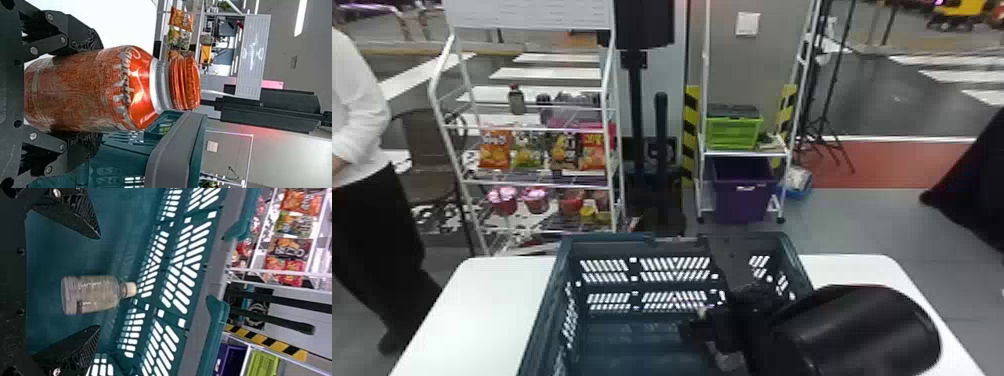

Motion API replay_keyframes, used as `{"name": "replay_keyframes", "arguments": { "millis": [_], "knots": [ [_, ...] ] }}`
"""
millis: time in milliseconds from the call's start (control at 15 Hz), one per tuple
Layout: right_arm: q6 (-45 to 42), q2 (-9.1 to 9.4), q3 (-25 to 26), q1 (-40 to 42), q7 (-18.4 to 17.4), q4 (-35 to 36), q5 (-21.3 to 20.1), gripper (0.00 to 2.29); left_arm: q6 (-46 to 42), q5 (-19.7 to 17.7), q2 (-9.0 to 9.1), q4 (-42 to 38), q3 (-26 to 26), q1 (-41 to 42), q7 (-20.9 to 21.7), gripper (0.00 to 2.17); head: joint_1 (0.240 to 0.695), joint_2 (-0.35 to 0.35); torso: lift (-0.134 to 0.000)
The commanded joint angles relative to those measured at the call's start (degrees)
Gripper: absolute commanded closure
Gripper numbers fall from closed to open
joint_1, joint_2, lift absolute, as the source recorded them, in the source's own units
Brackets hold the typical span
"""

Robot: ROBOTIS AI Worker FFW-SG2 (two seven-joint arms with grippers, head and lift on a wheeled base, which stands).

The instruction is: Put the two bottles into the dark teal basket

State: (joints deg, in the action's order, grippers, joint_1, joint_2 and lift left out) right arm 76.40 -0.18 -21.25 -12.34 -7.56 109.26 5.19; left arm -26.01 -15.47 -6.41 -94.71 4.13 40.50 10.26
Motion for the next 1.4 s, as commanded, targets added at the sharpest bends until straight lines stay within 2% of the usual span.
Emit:
{"name": "replay_keyframes", "arguments": {
  "millis": [0, 133, 200, 333, 467, 667, 800, 933, 1067, 1333],
  "knots": [
    [-4.2, 0.23, 0.4, 2.7, 0.2, 4.5, 0.1, 0.05, 0.5, 0.0, 0.08, -0.7, 0.0, 0.0, -0.2, 2.15, 0.499, 0.000, 0.000],
    [-10.7, 0.23, 1.9, 7.3, 0.8, 9.9, 0.4, 0.05, 1.2, 0.0, 0.08, -2.1, 0.0, 0.1, -0.5, 2.15, 0.499, 0.000, 0.000],
    [-14.4, -0.88, 2.9, 10.5, 1.1, 12.7, 0.8, 0.05, 2.2, 0.1, 0.08, -3.5, 0.0, 0.2, -0.7, 2.15, 0.499, 0.000, 0.000],
    [-23.0, -4.40, 5.7, 18.2, 1.2, 18.5, 2.2, 0.05, 5.4, 0.3, 0.08, -6.5, 0.3, 0.4, -1.4, 2.15, 0.499, 0.000, 0.000],
    [-32.8, -7.12, 9.9, 26.8, 1.4, 22.9, 4.4, 0.05, 8.2, 0.5, 0.08, -8.4, 0.6, 0.4, -1.6, 2.15, 0.499, 0.000, 0.000],
    [-48.3, -9.14, 17.2, 41.2, 3.8, 28.7, 7.1, 0.05, 11.0, 1.4, 0.52, -10.2, 0.7, 0.5, -2.0, 2.15, 0.499, 0.000, 0.000],
    [-58.3, -9.05, 20.5, 49.9, 6.4, 30.4, 7.3, 0.05, 11.7, 1.5, 0.61, -11.6, 0.6, 0.7, -2.6, 2.15, 0.499, 0.000, 0.000],
    [-67.6, -8.70, 21.6, 57.7, 8.1, 29.7, 7.3, 0.06, 12.8, 1.9, 0.61, -13.2, 0.7, 1.3, -3.4, 2.15, 0.499, 0.000, 0.000],
    [-77.5, -8.09, 21.3, 62.4, 9.6, 25.0, 7.3, 0.06, 13.3, 2.0, 0.69, -14.6, 0.9, 1.9, -4.1, 2.15, 0.499, 0.000, 0.000],
    [-91.7, -5.10, 20.5, 67.6, 13.0, 17.0, 7.1, 0.07, 17.5, 2.3, 0.87, -19.3, 1.8, 3.0, -5.1, 2.15, 0.499, 0.000, 0.000]
  ]
}}
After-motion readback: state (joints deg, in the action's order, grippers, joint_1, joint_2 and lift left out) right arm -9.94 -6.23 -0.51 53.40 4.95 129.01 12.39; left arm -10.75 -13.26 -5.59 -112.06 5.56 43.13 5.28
